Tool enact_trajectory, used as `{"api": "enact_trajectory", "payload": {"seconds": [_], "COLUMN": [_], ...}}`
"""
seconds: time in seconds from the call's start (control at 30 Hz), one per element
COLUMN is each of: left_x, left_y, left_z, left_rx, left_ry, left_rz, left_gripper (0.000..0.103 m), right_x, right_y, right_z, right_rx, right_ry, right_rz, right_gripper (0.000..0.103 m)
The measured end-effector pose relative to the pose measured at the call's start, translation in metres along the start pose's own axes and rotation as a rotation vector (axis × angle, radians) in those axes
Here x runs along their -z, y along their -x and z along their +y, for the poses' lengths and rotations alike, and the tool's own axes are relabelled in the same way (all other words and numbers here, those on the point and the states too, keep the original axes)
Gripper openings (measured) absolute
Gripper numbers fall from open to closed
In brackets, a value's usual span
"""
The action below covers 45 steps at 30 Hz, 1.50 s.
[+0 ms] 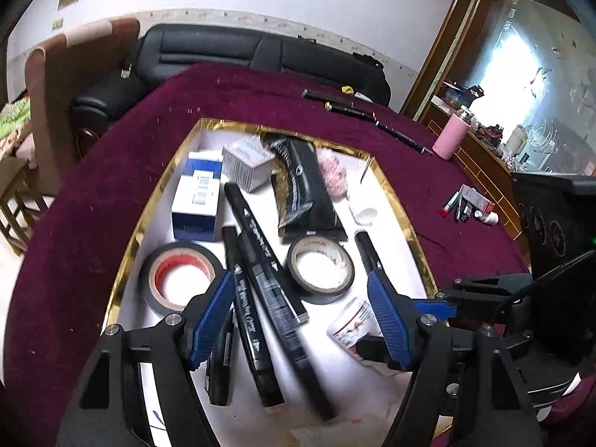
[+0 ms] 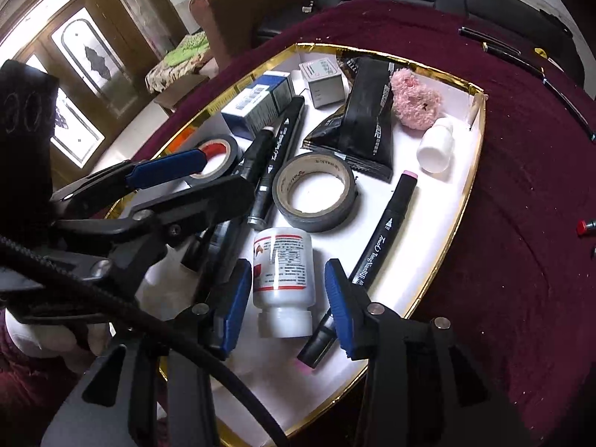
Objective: Organize objects
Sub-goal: 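Carry the marker and pill bottle over the tray and open both grippers, then move both grippers back to the loose items on the table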
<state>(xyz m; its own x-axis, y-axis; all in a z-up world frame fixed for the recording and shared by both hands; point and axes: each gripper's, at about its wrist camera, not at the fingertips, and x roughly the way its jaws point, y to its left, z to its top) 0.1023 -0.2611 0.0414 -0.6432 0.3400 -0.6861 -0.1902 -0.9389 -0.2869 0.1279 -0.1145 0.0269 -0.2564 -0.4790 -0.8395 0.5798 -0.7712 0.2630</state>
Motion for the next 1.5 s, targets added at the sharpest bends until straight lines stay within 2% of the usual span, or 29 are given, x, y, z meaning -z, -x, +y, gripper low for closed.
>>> {"api": "enact_trajectory", "payload": {"seconds": [0.3, 0.47, 0.5, 0.6, 0.7, 0.9, 1.23, 1.37, 1.5], "left_x": [-0.005, -0.010, -0.011, -0.012, -0.012, -0.011, -0.010, -0.019, -0.029], "left_y": [0.018, 0.027, 0.028, 0.027, 0.022, 0.008, -0.047, -0.081, -0.114], "left_z": [-0.034, -0.062, -0.069, -0.091, -0.112, -0.163, -0.247, -0.267, -0.277], "left_rx": [-0.107, -0.182, -0.197, -0.252, -0.261, -0.245, -0.202, -0.132, -0.031], "left_ry": [-0.095, -0.166, -0.183, -0.248, -0.294, -0.394, -0.539, -0.531, -0.487], "left_rz": [-0.052, -0.095, -0.104, -0.112, -0.104, -0.080, 0.009, 0.074, 0.143], "left_gripper": [0.068, 0.068, 0.068, 0.068, 0.068, 0.068, 0.068, 0.068, 0.068], "right_x": [0.005, 0.014, 0.017, 0.025, 0.035, 0.060, 0.106, 0.119, 0.132], "right_y": [0.024, 0.042, 0.048, 0.062, 0.078, 0.105, 0.150, 0.175, 0.194], "right_z": [-0.017, -0.040, -0.045, -0.061, -0.082, -0.142, -0.246, -0.289, -0.328], "right_rx": [-0.018, -0.066, -0.057, -0.056, -0.049, -0.038, -0.001, 0.057, 0.126], "right_ry": [-0.071, -0.131, -0.144, -0.179, -0.224, -0.370, -0.585, -0.664, -0.732], "right_rz": [-0.070, -0.122, -0.138, -0.178, -0.223, -0.288, -0.396, -0.442, -0.469], "right_gripper": [0.041, 0.041, 0.044, 0.046, 0.046, 0.050, 0.050, 0.051, 0.054]}}
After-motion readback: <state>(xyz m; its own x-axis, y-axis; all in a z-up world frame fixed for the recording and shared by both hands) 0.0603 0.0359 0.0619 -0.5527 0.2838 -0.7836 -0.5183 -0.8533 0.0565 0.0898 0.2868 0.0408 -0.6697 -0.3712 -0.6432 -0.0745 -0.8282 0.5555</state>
